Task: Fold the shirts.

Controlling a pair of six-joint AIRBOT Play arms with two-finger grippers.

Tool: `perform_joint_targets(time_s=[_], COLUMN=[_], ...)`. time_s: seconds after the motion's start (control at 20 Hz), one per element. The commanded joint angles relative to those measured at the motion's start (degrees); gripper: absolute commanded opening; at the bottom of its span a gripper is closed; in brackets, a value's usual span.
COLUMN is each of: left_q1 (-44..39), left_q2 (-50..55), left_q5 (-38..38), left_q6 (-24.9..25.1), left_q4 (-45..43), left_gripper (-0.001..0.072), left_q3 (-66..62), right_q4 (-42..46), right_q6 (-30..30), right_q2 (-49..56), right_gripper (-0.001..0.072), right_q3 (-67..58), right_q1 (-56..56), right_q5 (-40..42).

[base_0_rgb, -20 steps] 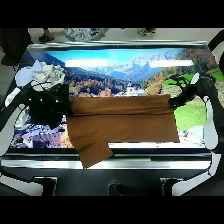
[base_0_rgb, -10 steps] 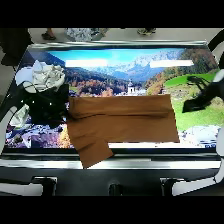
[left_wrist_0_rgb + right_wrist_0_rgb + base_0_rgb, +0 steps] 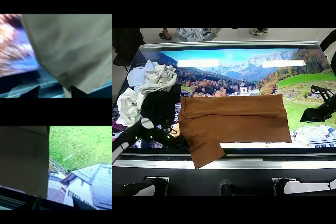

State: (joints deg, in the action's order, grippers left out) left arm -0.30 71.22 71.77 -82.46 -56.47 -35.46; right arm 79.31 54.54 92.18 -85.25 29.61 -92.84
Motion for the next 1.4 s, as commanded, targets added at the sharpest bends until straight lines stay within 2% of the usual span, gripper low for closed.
perform_joint_targets(time_s=[0.0,0.15,0.25,0.35,0.4,0.5,0.7,1.0,1.05,1.1,1.15,1.2,1.35], left_q1=[-4.48,-6.73,-6.69,-6.71,-6.71,-6.71,-6.71,-6.71,-6.69,-6.71,-6.69,-6.69,-6.69], left_q2=[-1.73,-1.73,-1.73,-1.73,-1.75,-1.77,-1.77,-1.79,-1.79,-1.79,-1.79,-1.79,-2.73], left_q5=[-6.82,-11.26,-13.09,-13.38,-13.38,-13.35,-13.35,-13.35,-13.35,-13.38,-13.4,-13.42,-13.35], left_q6=[1.01,-1.11,-2.23,-2.4,-2.25,-1.49,-1.49,-0.85,-0.83,-0.42,0.2,0.79,3.61], left_q4=[7.13,7.41,7.41,7.39,7.39,7.39,7.39,7.41,7.41,7.41,7.41,7.41,7.41], left_gripper=[0.0475,0.0433,0.0291,0.0093,0.0028,0.0027,0.0027,0.0028,0.0028,0.0027,0.0028,0.0027,0.0026], left_q3=[6.36,6.4,6.38,6.38,6.38,6.38,6.38,6.38,6.38,6.38,6.38,6.36,4.81], right_q4=[-1.53,-1.53,-1.53,-1.53,-1.53,-2.25,-3.58,-7.67,-8.33,-8.44,-8.44,-8.7,-8.9], right_q6=[-0.83,-0.85,-0.85,-0.87,-1.01,-1.68,-3.87,-3.78,-3.5,-2.78,-2.67,-2.71,-5.38], right_q2=[-0.28,-0.28,-0.28,-0.28,-0.35,-0.39,-0.39,-0.37,-0.33,-0.35,-0.35,-0.39,-1.99], right_gripper=[0.05,0.05,0.05,0.0502,0.0509,0.0549,0.055,0.0534,0.0479,0.0342,0.0163,0.0047,0.0041], right_q3=[0.63,0.63,1.2,4.39,7.15,13.0,21.97,25.29,25.33,25.33,25.33,25.33,24.87], right_q1=[0.44,0.44,0.44,0.44,0.44,0.44,0.44,0.42,0.42,0.42,0.42,0.44,0.44], right_q5=[1.07,1.2,0.61,-0.26,-0.26,0.39,4.02,10.32,11.08,11.78,11.67,10.99,10.97])
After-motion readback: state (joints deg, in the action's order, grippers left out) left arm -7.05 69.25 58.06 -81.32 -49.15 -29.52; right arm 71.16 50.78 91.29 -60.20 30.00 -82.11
